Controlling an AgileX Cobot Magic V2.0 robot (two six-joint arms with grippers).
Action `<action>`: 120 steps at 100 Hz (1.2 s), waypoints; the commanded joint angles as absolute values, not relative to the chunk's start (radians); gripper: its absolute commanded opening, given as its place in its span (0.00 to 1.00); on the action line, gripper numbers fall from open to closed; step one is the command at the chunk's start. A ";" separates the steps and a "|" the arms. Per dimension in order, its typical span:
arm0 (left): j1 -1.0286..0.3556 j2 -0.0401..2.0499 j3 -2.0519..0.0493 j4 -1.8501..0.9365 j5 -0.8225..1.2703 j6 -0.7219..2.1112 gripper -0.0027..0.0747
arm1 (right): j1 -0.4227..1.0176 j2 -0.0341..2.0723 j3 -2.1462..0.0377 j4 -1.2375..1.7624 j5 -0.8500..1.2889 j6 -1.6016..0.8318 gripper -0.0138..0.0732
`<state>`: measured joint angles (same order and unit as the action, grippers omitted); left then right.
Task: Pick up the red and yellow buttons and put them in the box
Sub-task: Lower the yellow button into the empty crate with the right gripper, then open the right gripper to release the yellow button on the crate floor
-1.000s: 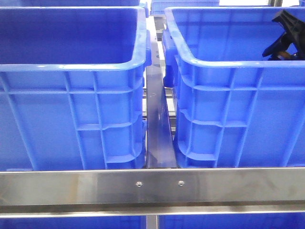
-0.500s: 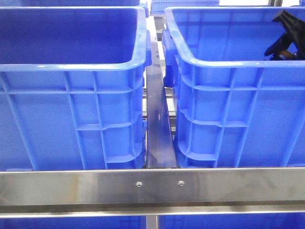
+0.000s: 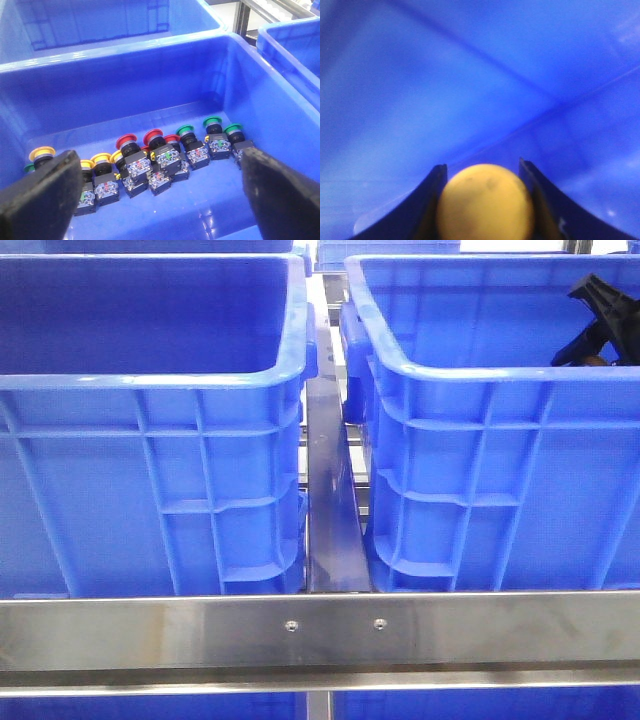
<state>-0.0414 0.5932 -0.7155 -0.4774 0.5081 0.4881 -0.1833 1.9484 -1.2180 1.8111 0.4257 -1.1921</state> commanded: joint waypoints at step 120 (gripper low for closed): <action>-0.040 0.594 -0.743 -0.500 0.431 0.481 0.80 | -0.187 1.898 -1.250 1.846 0.266 -1.249 0.88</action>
<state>-0.0414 0.5932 -0.7155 -0.4774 0.5060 0.4881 -0.1833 1.9527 -1.2180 1.8135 0.2492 -1.2091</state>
